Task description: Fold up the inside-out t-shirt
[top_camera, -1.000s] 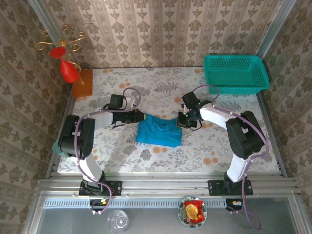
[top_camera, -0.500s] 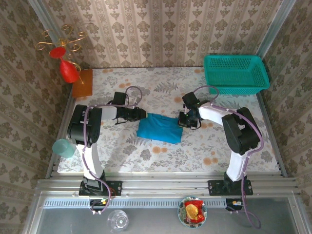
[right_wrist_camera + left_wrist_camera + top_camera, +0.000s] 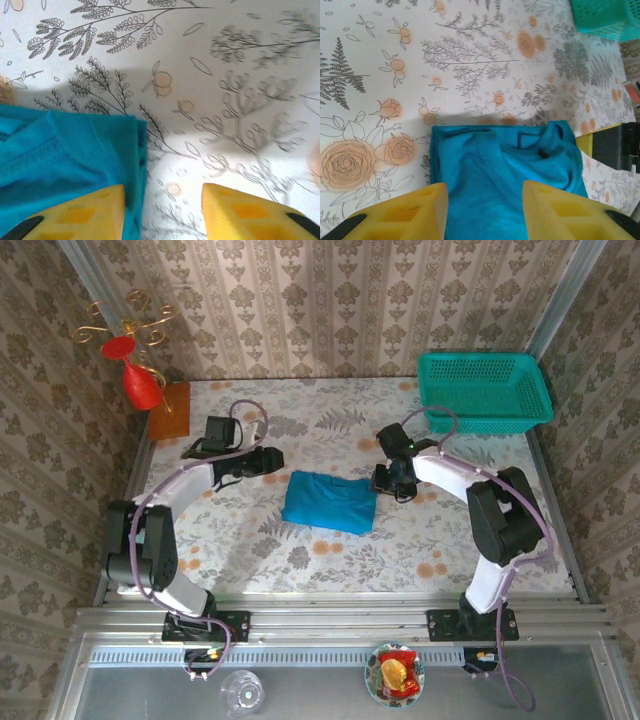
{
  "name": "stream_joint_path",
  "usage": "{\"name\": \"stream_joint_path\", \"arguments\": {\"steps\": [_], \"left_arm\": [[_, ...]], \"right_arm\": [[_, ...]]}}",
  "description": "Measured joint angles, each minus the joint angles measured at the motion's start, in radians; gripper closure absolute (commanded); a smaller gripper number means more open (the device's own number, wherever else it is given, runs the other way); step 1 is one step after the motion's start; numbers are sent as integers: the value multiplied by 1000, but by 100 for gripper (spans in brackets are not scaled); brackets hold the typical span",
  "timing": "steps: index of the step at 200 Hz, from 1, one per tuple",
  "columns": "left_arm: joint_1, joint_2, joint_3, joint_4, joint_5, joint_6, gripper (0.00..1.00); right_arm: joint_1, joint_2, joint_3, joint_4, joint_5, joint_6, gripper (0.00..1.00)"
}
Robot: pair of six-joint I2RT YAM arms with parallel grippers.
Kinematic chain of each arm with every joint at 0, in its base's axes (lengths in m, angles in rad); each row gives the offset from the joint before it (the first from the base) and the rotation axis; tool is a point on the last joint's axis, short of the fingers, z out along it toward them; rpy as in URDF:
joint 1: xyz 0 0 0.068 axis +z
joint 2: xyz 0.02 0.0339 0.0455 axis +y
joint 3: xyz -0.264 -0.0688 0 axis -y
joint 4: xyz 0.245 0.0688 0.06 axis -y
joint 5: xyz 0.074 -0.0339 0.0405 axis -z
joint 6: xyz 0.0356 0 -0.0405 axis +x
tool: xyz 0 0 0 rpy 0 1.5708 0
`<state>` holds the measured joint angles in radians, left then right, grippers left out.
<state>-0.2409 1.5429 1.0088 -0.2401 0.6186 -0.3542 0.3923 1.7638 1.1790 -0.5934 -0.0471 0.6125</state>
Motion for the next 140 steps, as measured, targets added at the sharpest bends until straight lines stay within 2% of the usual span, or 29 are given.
{"name": "stream_joint_path", "arguments": {"steps": [29,65,104,140], "left_arm": [[-74,-58,-12,-83,-22,11,73],[-200,-12,-29,-119,-40,2,94],[-231,106,-29,-84,-68,-2,98],[-235,230,-29,-35,-113,0,99]], "right_arm": [[12,-111,0,-33,-23,0,49],[73,-124,-18,72,-251,33,48],[148,-19,-29,222,-452,73,48],[109,100,-32,257,-448,95,49]]}}
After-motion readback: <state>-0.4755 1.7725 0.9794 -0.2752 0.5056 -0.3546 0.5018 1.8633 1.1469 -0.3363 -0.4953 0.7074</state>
